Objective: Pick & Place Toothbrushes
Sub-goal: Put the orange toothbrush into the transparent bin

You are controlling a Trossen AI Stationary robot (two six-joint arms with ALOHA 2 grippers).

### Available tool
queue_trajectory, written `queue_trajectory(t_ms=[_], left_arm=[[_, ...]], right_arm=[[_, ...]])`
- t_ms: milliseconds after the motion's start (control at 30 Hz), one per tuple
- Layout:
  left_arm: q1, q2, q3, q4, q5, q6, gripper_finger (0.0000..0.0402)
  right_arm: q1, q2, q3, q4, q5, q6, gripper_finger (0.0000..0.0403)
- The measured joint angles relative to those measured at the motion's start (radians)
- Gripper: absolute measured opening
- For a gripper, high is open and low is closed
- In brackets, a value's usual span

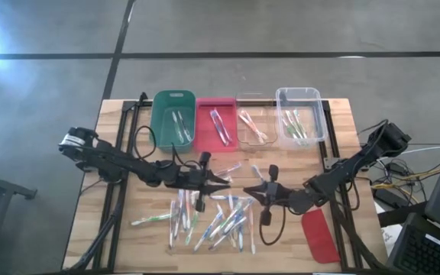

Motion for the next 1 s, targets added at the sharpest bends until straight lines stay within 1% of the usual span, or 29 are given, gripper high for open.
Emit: queue_trajectory(t_ms=[67, 200, 367, 533, 700, 833, 933, 1000], left_arm=[[0.000, 0.000, 0.006, -0.001, 0.006, 0.001, 0.0032], [0.000, 0.000, 0.022, 0.000, 0.007, 0.005, 0.0042], [0.000, 0.000, 0.023, 0.002, 0.008, 0.029, 0.0037], [0.000, 0.001, 0.023, 0.051, 0.008, 0.061, 0.0039], [0.001, 0.001, 0.026, 0.080, 0.008, 0.090, 0.0036], [0.007, 0.001, 0.037, 0.079, 0.008, 0.092, 0.0037], [0.012, 0.001, 0.048, 0.078, 0.008, 0.092, 0.0039], [0.013, 0.001, 0.055, 0.076, 0.014, 0.093, 0.0039]], right_arm=[[0.000, 0.000, -0.001, 0.002, -0.025, -0.003, 0.0023], [0.000, 0.000, -0.002, 0.006, -0.030, -0.010, 0.0048], [-0.004, 0.001, -0.001, 0.068, -0.031, -0.062, 0.0090], [-0.030, 0.011, 0.011, 0.110, -0.034, -0.103, 0.0127], [-0.059, 0.024, 0.027, 0.107, -0.037, -0.115, 0.0156], [-0.077, 0.022, 0.030, 0.136, -0.095, -0.121, 0.0172], [-0.093, 0.024, 0.031, 0.166, -0.149, -0.154, 0.0181], [-0.102, 0.027, 0.037, 0.164, -0.162, -0.169, 0.0186]])
